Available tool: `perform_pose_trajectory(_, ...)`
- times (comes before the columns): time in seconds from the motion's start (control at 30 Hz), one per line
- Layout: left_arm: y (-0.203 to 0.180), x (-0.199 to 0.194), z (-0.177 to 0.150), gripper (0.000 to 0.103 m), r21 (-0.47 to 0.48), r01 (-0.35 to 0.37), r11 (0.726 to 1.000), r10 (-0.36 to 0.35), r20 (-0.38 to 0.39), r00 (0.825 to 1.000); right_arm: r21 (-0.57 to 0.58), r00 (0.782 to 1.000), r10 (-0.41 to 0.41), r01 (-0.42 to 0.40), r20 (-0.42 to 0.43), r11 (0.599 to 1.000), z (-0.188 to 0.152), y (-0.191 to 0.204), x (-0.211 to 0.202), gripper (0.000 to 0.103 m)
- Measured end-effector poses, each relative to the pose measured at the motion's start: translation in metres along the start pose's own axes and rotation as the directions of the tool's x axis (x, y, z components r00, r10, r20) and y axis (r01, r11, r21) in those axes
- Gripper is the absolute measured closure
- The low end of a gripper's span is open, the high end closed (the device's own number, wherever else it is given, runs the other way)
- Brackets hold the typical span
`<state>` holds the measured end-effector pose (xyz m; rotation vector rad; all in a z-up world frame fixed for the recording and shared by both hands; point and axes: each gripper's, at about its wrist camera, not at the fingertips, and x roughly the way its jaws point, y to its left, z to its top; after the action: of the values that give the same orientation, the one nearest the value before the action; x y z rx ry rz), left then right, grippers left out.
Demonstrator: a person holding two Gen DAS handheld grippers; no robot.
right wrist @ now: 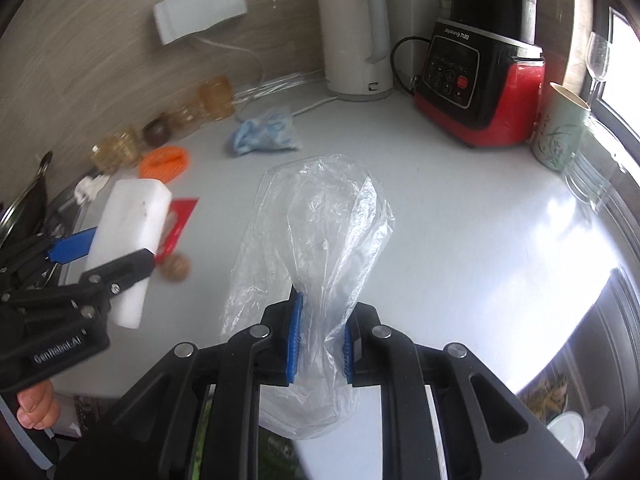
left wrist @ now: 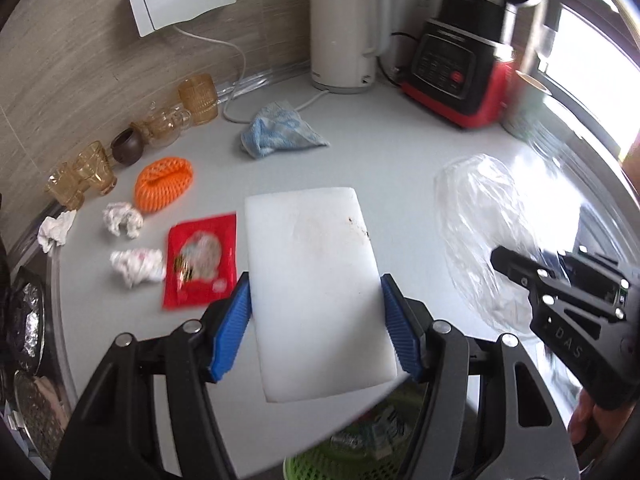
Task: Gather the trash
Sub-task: 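Drop the plastic bag and white sponge into the green basket with both tools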
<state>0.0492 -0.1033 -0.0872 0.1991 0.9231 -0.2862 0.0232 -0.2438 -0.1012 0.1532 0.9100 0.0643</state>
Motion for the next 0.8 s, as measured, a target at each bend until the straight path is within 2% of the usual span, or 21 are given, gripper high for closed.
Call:
perform_pose_trajectory(0.13,-0.005,-0.020,-0.041,0.042,0.104,0.036,0.994,-0.037,0.010,0.999,-0.021,1.000,0.002,-0.003,-0.025,1.000,-0.034,0.023,-0.024,0.086)
perform_pose_trajectory(0.27,0.003,-0.035,-0.086,0.042,0.159,0.104,0.982,-0.100,-0.035,0.994,-0.053,0.996,0.007,-0.012,-0.088,0.999,-0.077,0.046,-0.039,0.086)
perform_pose_trajectory(0.37,0.014,-0.040,-0.114,0.042,0.164,0.150,0.975,-0.138,-0.082,0.987,-0.057,0.982,0.063,-0.074,-0.177,0.996,-0.116,0.060,-0.041,0.086)
perform_pose_trajectory(0.47,0.020,-0.043,-0.136,0.042,0.190,0.155,0.969,-0.136,-0.114,0.984,-0.118,0.964,0.054,-0.088,-0.260,0.989,-0.156,0.078,-0.035,0.086)
perform_pose_trajectory(0.57,0.025,-0.039,-0.149,0.042,0.209,0.161,0.965,-0.133,-0.142,0.981,-0.118,0.943,0.052,-0.095,-0.328,0.988,-0.179,0.086,-0.025,0.086)
perform_pose_trajectory(0.63,0.027,-0.038,-0.153,0.042,0.211,0.168,0.963,-0.137,-0.155,0.978,-0.119,0.938,0.049,-0.095,-0.342,0.988,-0.185,0.089,-0.019,0.085)
perform_pose_trajectory(0.67,0.027,-0.037,-0.155,0.042,0.215,0.169,0.962,-0.137,-0.156,0.978,-0.122,0.936,0.042,-0.090,-0.350,0.988,-0.187,0.090,-0.016,0.083)
perform_pose_trajectory(0.73,0.029,-0.038,-0.157,0.041,0.220,0.170,0.961,-0.138,-0.153,0.979,-0.120,0.932,0.041,-0.090,-0.360,0.989,-0.189,0.092,-0.011,0.062)
perform_pose_trajectory(0.77,0.029,-0.039,-0.158,0.041,0.222,0.172,0.960,-0.140,-0.151,0.978,-0.119,0.932,0.038,-0.086,-0.361,0.989,-0.190,0.094,-0.010,0.044)
perform_pose_trajectory(0.8,0.030,-0.040,-0.159,0.041,0.223,0.179,0.958,-0.147,-0.152,0.977,-0.122,0.934,0.031,-0.079,-0.357,0.989,-0.189,0.094,-0.009,0.032)
